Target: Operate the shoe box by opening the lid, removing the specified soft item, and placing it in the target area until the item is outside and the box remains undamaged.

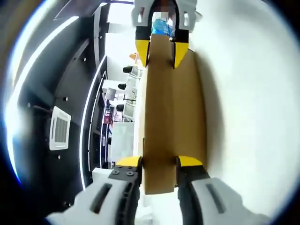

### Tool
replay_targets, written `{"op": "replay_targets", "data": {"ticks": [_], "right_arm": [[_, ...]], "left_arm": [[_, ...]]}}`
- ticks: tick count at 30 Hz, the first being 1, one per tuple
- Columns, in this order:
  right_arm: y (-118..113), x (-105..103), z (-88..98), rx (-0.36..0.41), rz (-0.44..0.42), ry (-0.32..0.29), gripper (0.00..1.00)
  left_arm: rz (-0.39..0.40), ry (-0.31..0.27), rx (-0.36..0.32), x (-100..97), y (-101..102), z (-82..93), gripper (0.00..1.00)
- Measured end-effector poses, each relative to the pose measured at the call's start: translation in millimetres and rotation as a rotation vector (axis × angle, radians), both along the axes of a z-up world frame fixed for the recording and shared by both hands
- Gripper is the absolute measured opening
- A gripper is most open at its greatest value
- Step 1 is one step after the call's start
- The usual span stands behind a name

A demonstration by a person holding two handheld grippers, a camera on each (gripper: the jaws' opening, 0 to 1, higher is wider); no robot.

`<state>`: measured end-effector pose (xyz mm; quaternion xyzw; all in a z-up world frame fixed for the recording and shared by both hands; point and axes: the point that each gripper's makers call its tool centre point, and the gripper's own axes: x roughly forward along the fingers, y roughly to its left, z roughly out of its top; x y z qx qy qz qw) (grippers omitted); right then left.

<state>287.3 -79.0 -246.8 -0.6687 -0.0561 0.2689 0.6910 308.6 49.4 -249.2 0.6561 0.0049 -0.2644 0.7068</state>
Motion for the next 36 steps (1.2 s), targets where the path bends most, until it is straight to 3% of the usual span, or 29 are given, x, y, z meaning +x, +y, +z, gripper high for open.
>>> {"op": "replay_targets", "data": {"ticks": [13, 20, 23, 36], "right_arm": [[0.5, -1.0, -6.2, 0.000, 0.018, 0.008, 0.27], [0.4, -0.7, -8.3, 0.001, 0.049, -0.017, 0.27], [0.3, 1.4, -9.4, -0.042, 0.050, -0.028, 0.28], [-2.0, 4.7, -8.8, -0.082, 0.028, -0.060, 0.28]], "left_arm": [[0.018, 0.005, -0.023, -1.2, -0.3, -4.4, 0.29], [0.027, 0.010, -0.049, -1.5, -0.4, -5.7, 0.29], [0.034, 0.009, -0.054, -1.1, -1.0, -6.1, 0.29], [0.035, 0.015, -0.056, 0.0, -3.2, -6.2, 0.29]]}}
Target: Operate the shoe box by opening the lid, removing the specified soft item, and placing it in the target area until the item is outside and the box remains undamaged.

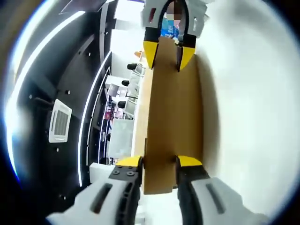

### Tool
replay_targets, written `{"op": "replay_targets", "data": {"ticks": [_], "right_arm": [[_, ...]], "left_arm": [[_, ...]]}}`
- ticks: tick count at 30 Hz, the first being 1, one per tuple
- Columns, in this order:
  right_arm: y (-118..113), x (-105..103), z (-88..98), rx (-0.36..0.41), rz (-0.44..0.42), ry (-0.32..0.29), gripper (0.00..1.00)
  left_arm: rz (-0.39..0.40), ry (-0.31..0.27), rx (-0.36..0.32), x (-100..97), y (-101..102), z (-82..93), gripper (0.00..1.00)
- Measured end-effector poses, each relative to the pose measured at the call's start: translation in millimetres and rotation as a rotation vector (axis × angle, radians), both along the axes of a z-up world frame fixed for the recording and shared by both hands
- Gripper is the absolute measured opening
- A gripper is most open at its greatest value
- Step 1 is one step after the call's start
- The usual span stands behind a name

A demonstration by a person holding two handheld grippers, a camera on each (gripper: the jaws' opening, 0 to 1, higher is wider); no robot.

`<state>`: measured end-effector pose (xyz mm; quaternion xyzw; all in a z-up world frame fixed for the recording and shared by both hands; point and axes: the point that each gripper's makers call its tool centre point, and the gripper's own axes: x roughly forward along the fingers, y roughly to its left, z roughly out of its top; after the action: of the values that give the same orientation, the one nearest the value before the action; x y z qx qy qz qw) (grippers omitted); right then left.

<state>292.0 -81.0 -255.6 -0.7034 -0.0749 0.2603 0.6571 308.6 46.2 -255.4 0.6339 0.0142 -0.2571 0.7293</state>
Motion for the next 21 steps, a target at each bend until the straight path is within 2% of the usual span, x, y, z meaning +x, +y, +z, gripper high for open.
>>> {"op": "replay_targets", "data": {"ticks": [9, 13, 21], "right_arm": [[-0.4, 1.2, 0.3, 0.025, -0.016, 0.017, 0.27], [0.2, 0.6, -1.7, 0.060, -0.018, 0.033, 0.27], [0.8, 0.5, -6.5, 0.063, -0.013, 0.026, 0.27]], "left_arm": [[-0.004, -0.001, -0.003, 0.2, -0.5, -0.2, 0.29], [-0.007, 0.000, -0.008, -0.1, -0.3, -2.7, 0.28], [-0.009, -0.002, -0.010, -0.4, -0.3, -6.4, 0.28]]}}
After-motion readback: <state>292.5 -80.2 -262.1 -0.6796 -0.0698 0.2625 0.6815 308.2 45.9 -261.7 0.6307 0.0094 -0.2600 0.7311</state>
